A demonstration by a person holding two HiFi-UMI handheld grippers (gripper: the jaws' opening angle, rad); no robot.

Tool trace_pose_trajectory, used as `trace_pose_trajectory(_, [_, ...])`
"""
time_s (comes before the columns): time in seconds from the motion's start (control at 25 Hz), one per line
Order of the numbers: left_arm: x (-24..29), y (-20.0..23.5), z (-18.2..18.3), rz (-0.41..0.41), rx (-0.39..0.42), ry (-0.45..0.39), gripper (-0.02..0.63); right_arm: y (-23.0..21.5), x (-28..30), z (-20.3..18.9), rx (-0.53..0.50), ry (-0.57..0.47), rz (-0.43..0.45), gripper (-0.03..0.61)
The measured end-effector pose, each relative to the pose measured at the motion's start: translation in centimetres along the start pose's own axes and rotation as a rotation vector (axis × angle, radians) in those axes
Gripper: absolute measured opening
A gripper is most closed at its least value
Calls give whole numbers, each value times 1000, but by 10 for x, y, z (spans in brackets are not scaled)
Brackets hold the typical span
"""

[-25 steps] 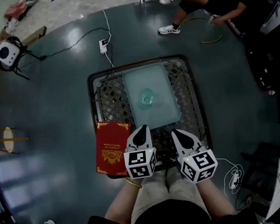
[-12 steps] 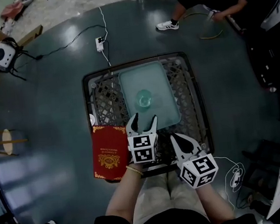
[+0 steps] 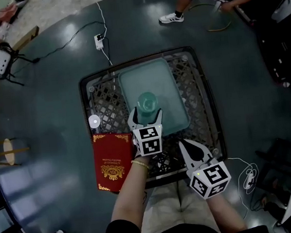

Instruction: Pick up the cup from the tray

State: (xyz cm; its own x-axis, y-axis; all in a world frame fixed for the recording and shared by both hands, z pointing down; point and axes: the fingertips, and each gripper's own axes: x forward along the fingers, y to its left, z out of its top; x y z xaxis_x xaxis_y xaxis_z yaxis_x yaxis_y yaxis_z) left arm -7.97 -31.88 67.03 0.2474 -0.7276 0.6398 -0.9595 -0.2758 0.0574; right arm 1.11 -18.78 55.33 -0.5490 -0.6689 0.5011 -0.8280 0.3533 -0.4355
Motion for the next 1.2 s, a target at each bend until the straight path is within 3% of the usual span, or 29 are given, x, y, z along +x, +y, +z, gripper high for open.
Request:
trace_pose_trajectory(0.24, [25,-1,2,-2,45,10,395,-5,2,-5,12,2,-16,2])
trace_pose_trajectory(1.2, [28,-3,16,54,4,-49,360,-16,-16,-14,14,5,-64,2])
